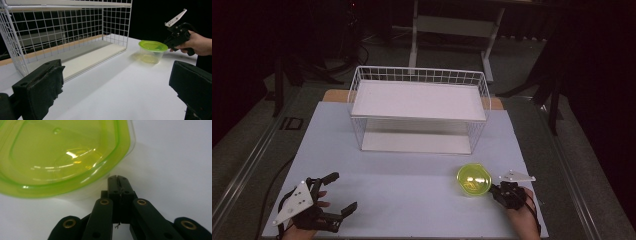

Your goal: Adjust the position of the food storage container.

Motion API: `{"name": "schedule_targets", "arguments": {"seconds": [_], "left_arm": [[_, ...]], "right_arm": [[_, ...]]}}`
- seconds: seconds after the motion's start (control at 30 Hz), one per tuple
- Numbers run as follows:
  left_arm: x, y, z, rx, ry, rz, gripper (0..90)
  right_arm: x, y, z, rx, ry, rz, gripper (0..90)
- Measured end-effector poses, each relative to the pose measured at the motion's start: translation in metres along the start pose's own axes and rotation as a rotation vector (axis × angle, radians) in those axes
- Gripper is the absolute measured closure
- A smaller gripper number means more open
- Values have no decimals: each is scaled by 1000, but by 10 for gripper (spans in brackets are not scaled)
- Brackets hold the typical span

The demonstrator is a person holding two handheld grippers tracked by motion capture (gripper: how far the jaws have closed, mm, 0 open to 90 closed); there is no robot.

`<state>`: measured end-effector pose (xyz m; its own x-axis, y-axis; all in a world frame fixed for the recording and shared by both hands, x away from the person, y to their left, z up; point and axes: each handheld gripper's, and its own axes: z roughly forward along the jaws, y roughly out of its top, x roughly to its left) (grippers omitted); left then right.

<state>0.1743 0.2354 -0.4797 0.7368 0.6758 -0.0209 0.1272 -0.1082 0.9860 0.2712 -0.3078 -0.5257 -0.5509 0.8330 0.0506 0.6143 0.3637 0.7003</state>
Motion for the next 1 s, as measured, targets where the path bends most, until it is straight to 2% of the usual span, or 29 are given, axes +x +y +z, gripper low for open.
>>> {"name": "schedule_targets", "arguments": {"seconds": [0.17,0.3,0.4,0.47,0.57,0.67,0.77,0.87,1.0], "left_arm": [[-2,0,0,1,-3,7,2],[-2,0,1,4,-3,7,2],[-2,0,1,3,-5,7,2],[-2,0,1,4,-6,7,2],[-1,0,0,8,-5,10,2],[-2,0,0,9,-3,15,2],[-2,0,0,10,-4,15,3],[-2,0,0,10,-6,15,2],[-2,0,0,11,-4,15,2]], "right_arm": [[8,5,4,9,36,-18,900],[16,11,9,10,57,-52,900],[20,14,13,10,76,-56,900],[28,18,19,17,105,-77,900],[31,22,23,28,104,-104,900],[27,27,24,15,77,-96,900],[20,34,27,-1,72,-72,900],[19,38,32,-6,84,-59,900],[27,38,35,-2,109,-68,900]]}}
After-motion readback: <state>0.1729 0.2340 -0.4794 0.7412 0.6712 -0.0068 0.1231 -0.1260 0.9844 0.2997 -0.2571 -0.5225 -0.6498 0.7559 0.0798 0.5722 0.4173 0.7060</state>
